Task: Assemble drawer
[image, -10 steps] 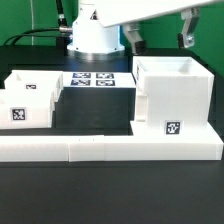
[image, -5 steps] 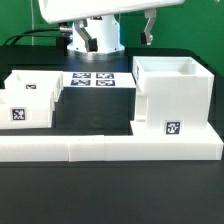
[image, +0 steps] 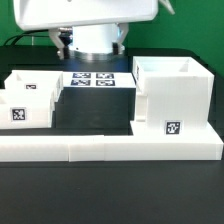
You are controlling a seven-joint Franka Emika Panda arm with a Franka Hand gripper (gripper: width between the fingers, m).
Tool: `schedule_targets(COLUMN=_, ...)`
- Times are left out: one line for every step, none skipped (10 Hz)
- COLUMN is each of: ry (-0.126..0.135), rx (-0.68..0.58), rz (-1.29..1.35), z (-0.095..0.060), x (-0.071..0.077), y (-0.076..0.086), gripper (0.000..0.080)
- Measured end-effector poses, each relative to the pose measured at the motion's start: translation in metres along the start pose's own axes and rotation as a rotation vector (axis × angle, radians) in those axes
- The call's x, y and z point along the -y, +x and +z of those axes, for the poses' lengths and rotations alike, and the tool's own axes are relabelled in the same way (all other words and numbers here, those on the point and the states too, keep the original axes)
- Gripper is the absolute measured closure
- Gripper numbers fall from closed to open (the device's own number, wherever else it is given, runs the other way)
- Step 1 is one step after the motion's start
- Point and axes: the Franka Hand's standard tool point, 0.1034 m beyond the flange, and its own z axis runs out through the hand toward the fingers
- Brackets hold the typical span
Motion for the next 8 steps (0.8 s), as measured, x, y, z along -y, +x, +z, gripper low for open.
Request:
schedule_targets(ry=-0.019, rx=0.004, rz=-0.003, z=0.007, x=-0.019, y=-0.014, gripper=0.015)
schedule_targets(ry=-0.03, rx=0.007, rz=-0.012, z=0.015, x=-0.031, y=-0.023, gripper=0.015)
schedule_targets(ry=-0.035, rx=0.016, rz=-0.012, z=0.022, x=-0.035, y=-0.027, gripper=0.015)
schedule_targets(ry=-0.033, rx=0.01, rz=-0.017, z=0.02, x=-0.032, y=-0.024, gripper=0.015)
schedule_targets(ry=-0.034, rx=0.009, rz=-0.018, z=0.019, x=-0.032, y=-0.024, gripper=0.015)
schedule_targets(ry=-0.034, rx=0.01, rz=-0.017, z=0.02, x=-0.033, y=-0.024, gripper=0.015)
schedule_targets(ry=-0.032, rx=0.015, rz=-0.035, z=0.02, x=-0.034, y=-0.025, gripper=0.015)
schedule_targets(ry=-0.029, rx=0.023, rz=-0.06, z=0.021, x=-0.042, y=-0.028, gripper=0.015)
